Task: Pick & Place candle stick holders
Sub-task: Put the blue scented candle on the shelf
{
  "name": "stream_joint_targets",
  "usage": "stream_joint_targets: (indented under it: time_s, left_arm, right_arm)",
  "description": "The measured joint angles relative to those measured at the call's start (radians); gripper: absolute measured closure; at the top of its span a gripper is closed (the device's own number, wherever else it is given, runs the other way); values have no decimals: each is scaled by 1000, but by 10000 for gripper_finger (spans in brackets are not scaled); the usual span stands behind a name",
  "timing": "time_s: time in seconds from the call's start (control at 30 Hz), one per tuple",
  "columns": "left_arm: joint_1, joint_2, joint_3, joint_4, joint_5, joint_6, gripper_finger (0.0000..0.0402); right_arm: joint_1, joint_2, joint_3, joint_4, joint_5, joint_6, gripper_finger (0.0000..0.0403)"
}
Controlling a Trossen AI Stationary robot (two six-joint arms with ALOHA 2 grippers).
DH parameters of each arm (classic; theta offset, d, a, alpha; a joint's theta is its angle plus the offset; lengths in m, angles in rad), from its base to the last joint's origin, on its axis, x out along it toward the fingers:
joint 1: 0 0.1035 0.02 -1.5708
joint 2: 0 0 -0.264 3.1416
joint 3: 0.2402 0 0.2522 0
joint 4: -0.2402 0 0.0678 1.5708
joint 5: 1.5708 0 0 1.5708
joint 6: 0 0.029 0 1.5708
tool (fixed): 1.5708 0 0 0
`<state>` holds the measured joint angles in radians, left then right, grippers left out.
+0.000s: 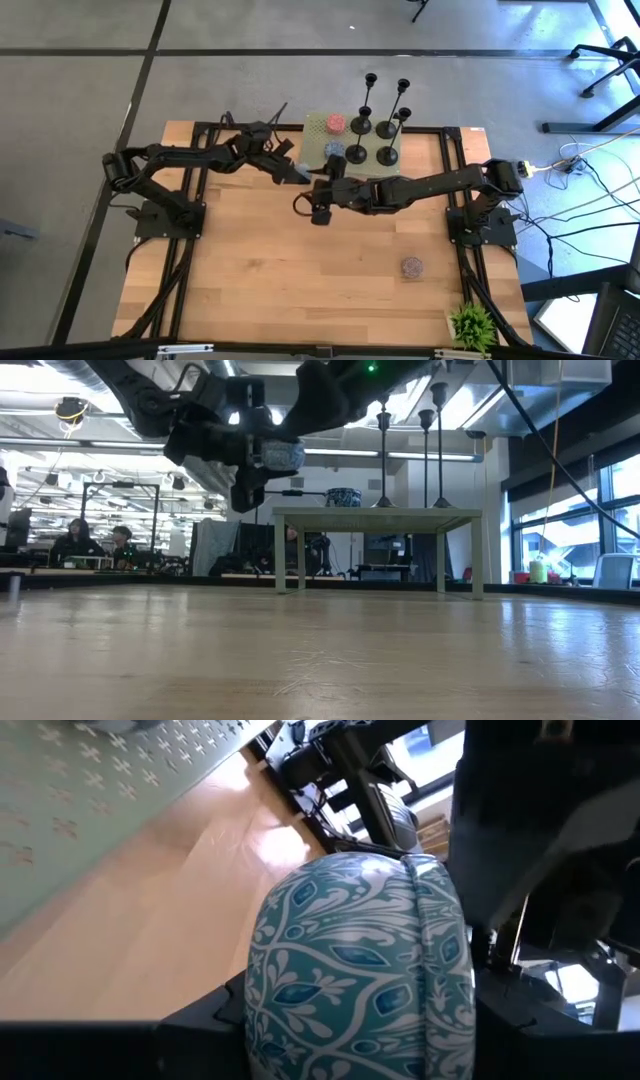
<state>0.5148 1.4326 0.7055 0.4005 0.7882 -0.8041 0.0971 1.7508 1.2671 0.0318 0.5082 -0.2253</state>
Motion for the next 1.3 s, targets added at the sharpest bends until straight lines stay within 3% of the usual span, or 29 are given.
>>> stream_joint_targets:
  time_s: [0.13, 0.4, 0.87, 1.3]
  left_arm:
    - [-16, 0, 0, 0, -19, -5, 201]
    - [-43, 1, -2, 80, -68, -78, 201]
    - [-64, 0, -1, 105, -52, -85, 201]
    - [-76, 0, 0, 102, -75, -78, 201]
  right_arm:
    - [-1, 0, 0, 5, 51, -20, 102]
    - [-14, -1, 0, 21, 35, -48, 102]
    - [4, -1, 0, 62, 103, -173, 102]
    - [-18, 0, 0, 47, 112, -104, 102]
